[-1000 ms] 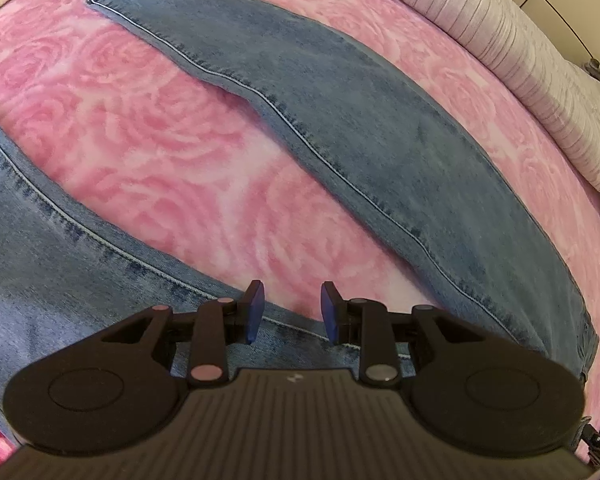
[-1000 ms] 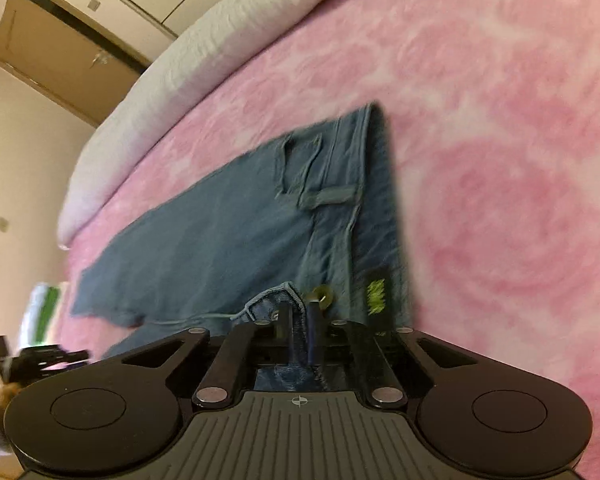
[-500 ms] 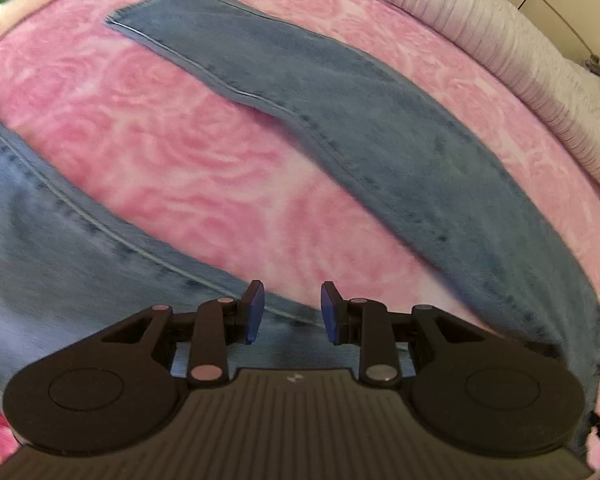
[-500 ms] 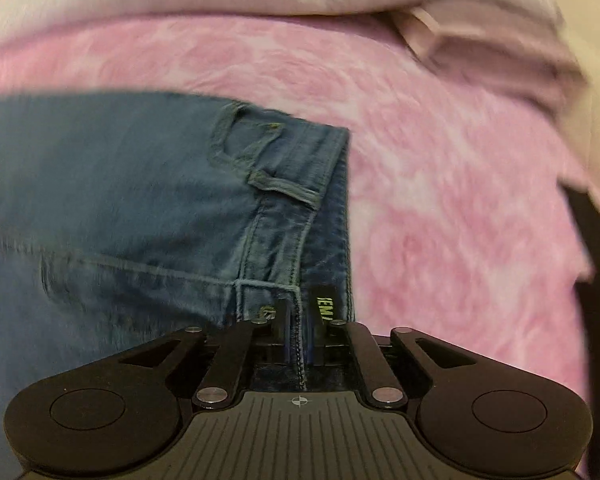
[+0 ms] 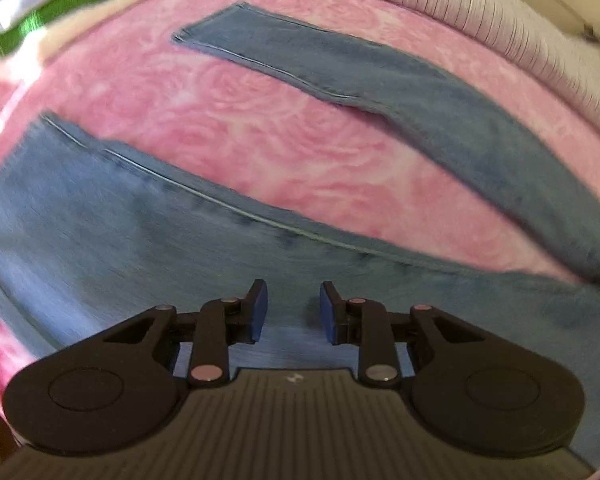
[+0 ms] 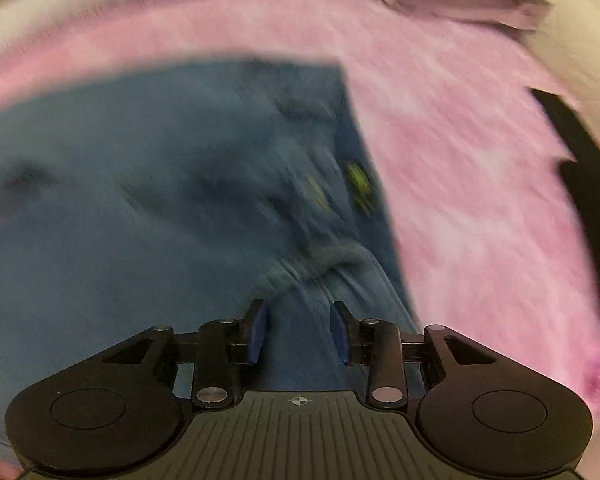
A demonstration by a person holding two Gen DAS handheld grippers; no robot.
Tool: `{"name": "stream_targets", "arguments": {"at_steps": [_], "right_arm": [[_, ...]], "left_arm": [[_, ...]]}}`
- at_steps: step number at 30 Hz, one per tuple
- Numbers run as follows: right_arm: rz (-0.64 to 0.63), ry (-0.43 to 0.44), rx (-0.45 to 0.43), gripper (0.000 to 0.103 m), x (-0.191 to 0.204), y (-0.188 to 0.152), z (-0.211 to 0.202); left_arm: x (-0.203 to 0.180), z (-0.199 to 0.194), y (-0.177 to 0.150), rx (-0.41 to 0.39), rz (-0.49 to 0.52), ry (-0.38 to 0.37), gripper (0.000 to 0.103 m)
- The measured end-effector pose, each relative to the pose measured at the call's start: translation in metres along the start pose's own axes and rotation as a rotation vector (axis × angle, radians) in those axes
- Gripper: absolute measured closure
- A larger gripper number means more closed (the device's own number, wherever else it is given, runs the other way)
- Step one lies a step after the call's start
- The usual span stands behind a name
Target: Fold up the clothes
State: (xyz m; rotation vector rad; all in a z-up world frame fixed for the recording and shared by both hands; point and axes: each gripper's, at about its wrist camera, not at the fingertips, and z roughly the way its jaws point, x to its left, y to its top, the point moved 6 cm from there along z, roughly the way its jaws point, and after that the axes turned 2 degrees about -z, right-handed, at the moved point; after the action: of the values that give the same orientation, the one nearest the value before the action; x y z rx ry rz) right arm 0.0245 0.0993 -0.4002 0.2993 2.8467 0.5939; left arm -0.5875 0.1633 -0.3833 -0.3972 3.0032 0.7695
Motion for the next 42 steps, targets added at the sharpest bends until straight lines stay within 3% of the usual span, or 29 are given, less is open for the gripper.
{"name": "stream_targets", "arguments": {"at_steps": [2,4,8,13,16,22,26,28,30,34,36,38,42], "right_arm": [[0.136,-0.020,-0.004,0.062,-0.011,-0.001,-0.012],[0.186,-0.024,-0.040,0.062,-0.007,0.005,-0.033],[0.022,0.011,-0.139,0.062,0.049,0.008,-0.073],[-0.009,0.095,-0.080,0.062,0.106,-0.009,-0.072],[-0.106,0.148,-0.071,0.062,0.142,-0.006,-0.073],[-0.347,0.349,-0.139,0.062,0.237,0.012,-0.088],[-0.426,0.430,-0.164,0.062,0.305,0.008,-0.081],[-0.444,0.439,-0.170,0.062,0.337,0.008,-0.070],[-0.467,0.415,-0.168,0.062,0.361,0.014,-0.053],[-0.477,0.379,-0.214,0.062,0.381,0.042,-0.041],[-0.446,0.410,-0.211,0.062,0.377,0.051,-0.048],[-0.431,0.435,-0.198,0.062,0.372,0.048,-0.061],[-0.379,0.564,-0.161,0.062,0.379,0.024,-0.084]], "left_arm": [[0.026,-0.006,0.007,-0.024,-0.031,0.020,0.079],[0.049,-0.017,0.014,-0.073,-0.025,0.040,0.080],[0.081,-0.026,0.020,-0.108,0.011,0.048,0.080],[0.117,-0.028,0.034,-0.101,-0.008,0.004,0.077],[0.128,-0.025,0.041,-0.084,0.027,-0.019,0.076],[0.076,-0.023,0.033,-0.072,0.229,-0.189,0.078],[0.027,-0.013,0.010,-0.071,0.259,-0.276,0.078],[0.007,-0.002,0.000,-0.079,0.299,-0.263,0.078],[-0.007,0.015,-0.008,-0.103,0.365,-0.197,0.076],[-0.018,0.033,0.010,-0.185,0.419,-0.129,0.071],[-0.016,0.034,0.023,-0.177,0.383,-0.130,0.071],[-0.009,0.026,0.029,-0.174,0.355,-0.127,0.082],[0.005,0.011,0.021,-0.136,0.313,-0.201,0.081]]}}
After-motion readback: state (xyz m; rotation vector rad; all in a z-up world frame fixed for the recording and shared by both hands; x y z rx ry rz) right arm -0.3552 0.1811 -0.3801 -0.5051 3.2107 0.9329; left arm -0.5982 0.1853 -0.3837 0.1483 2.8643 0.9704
